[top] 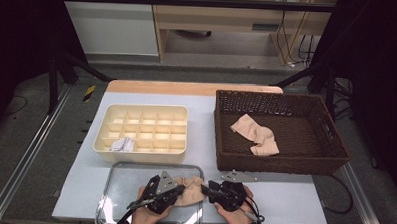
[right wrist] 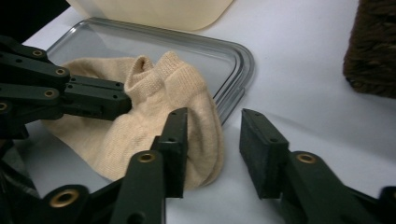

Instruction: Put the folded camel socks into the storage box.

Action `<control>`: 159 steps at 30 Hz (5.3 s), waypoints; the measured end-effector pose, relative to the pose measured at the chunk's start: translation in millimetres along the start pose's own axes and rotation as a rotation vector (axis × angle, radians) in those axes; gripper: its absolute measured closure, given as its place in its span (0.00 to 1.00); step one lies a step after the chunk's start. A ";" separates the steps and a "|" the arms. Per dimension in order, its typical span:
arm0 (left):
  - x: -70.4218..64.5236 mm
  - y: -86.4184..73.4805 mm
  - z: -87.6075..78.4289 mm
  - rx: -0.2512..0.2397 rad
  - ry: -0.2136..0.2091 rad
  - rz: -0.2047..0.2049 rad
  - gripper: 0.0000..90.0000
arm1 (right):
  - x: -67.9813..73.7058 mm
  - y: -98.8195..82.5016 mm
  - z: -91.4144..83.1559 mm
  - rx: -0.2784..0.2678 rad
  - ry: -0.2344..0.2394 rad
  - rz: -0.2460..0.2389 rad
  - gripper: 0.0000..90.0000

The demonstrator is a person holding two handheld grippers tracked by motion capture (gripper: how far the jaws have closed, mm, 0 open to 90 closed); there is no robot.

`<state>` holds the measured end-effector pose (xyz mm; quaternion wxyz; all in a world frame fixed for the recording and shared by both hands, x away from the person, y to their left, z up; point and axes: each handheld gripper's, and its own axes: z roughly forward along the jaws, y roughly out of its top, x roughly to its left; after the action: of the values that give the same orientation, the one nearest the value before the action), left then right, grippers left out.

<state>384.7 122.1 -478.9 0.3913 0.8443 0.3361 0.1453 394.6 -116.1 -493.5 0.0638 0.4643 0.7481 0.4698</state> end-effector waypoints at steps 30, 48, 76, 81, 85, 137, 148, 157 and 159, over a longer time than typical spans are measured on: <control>13.1 2.1 -27.6 -0.047 -0.021 -0.082 0.99 | 19.0 26.3 -15.6 -0.018 0.122 -0.024 0.96; 45.9 -42.0 -63.1 -0.020 0.073 -0.174 0.99 | 52.3 44.0 2.4 0.016 0.126 -0.101 0.96; 59.3 -43.4 -73.5 -0.056 0.102 -0.210 0.99 | 95.7 34.7 65.2 0.090 0.252 -0.154 0.76; 61.9 -40.3 -79.6 -0.085 0.100 -0.222 0.99 | 88.9 42.1 47.5 0.028 0.285 -0.139 0.71; 57.9 -32.7 -84.1 -0.110 0.084 -0.207 0.99 | 74.6 48.6 28.5 -0.005 0.240 -0.141 0.79; 15.7 -17.4 -30.9 -0.008 0.064 -0.089 0.86 | 40.6 16.7 24.6 0.124 0.055 -0.157 0.83; 11.3 8.5 -51.2 -0.106 0.037 -0.056 0.89 | 37.1 14.3 12.3 0.074 0.064 -0.130 0.74; 5.8 -7.0 -23.0 -0.001 -0.002 -0.034 0.99 | 38.9 7.1 22.6 0.091 0.081 -0.122 0.81; 6.8 -6.5 -22.6 0.007 0.001 -0.042 0.99 | 37.9 7.0 24.3 0.094 0.100 -0.100 0.87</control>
<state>375.2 142.6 -469.3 0.3913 0.8382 0.3547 0.1362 390.7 -71.0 -488.6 0.0279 0.4047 0.7938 0.4532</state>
